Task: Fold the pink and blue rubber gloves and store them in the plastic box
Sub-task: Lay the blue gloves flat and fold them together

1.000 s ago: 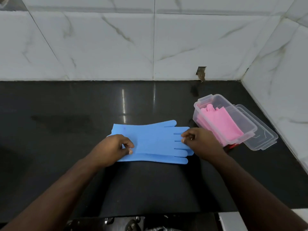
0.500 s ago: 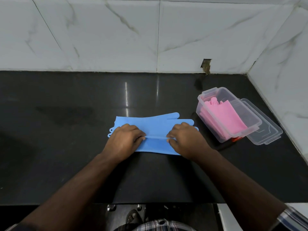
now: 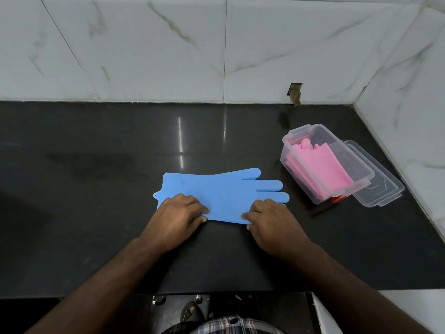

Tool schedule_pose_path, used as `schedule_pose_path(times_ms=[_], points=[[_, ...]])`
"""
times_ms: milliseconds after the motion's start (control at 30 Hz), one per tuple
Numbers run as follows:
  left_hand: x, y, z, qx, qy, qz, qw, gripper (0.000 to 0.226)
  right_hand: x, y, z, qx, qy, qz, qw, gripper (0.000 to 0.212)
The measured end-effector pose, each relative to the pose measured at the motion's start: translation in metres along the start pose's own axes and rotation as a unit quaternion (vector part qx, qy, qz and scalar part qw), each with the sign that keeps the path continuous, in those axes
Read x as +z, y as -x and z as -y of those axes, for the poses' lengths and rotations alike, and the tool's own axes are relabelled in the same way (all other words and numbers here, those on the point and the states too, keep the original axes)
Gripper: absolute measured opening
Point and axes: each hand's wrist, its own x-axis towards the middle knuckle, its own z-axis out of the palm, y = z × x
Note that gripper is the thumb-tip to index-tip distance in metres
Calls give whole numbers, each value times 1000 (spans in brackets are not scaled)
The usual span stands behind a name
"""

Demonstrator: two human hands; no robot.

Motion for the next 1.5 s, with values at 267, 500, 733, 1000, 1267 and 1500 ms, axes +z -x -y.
schedule_pose_path(times_ms=[267,500,733,1000,1267,1500], points=[[4,1,-1,7,7,-3,1000,25,1,2,-2,13,21,-4,1000,30],[5,6,-2,14,15,-5,1000,28,-10,2,-6,20,28,12,999,29],[4,5,-4,28,16,-17,999,23,-19,3,-12,35,32,-4,999,32],[-5,9,-9,-11,68,-7,998,18,-24,-2,-15,73,-7,1,997,27],[-19,-10,15,-216,128,-148,956,14,-23,-10,-6,91,-42,-5,995,26],[-36,-30,61,-372,204,-114,898,16,-16,-62,27,58,-113,-13,992,24]])
